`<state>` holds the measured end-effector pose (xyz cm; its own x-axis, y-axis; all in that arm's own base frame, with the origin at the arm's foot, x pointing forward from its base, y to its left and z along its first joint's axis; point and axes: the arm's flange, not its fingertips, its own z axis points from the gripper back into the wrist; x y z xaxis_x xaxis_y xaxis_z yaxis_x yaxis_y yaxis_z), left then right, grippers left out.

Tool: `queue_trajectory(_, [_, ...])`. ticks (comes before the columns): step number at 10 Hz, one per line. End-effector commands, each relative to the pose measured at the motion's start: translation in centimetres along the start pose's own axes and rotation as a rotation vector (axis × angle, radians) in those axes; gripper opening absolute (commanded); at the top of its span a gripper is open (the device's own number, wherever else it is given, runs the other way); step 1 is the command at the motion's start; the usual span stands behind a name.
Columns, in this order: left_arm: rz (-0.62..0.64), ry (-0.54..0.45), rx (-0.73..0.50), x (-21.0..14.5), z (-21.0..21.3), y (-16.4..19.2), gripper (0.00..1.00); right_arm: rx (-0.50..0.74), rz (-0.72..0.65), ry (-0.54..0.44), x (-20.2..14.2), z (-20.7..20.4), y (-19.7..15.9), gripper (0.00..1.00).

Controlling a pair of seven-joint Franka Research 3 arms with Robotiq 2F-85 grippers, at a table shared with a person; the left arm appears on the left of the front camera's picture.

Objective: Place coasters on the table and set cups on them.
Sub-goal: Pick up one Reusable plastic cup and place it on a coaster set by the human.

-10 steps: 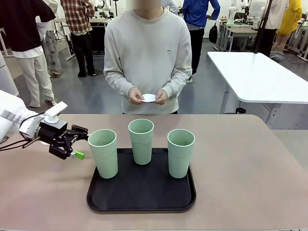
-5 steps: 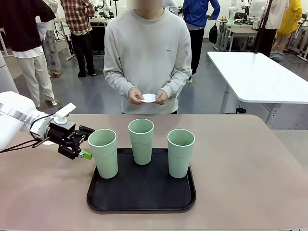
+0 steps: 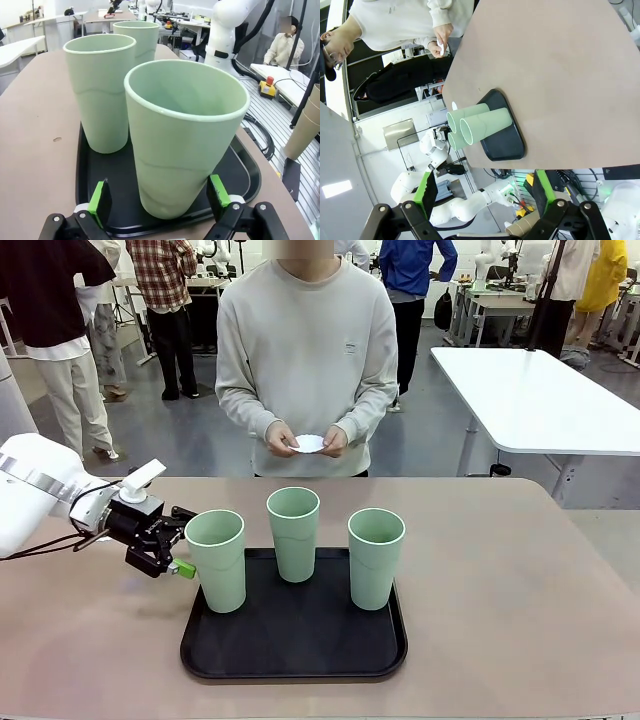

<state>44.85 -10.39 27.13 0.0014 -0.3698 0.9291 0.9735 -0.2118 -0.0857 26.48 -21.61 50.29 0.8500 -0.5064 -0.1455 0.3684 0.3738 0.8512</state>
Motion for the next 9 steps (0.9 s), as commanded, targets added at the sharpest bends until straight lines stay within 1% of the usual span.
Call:
queue_trajectory(1, [0.02, 0.012, -0.048, 0.0, -0.5, -0.2, 1.0, 0.016, 0.005, 0.004, -0.1, -0.1, -0.1, 1.0])
queue_trajectory(4, [0.029, 0.011, -0.076, -0.7, -0.7, -0.5, 1.0, 0.016, 0.005, 0.004, -0.1, -0.1, -0.1, 1.0])
queue_trajectory(7, [-0.023, 0.025, -0.097, -0.8, -2.0, -0.2, 1.0, 0.016, 0.005, 0.004, -0.1, -0.1, -0.1, 1.0])
queue_trajectory(9, [-0.036, 0.029, -0.12, -0.8, -3.0, 0.0, 1.0, 0.016, 0.005, 0.004, -0.1, -0.1, -0.1, 1.0])
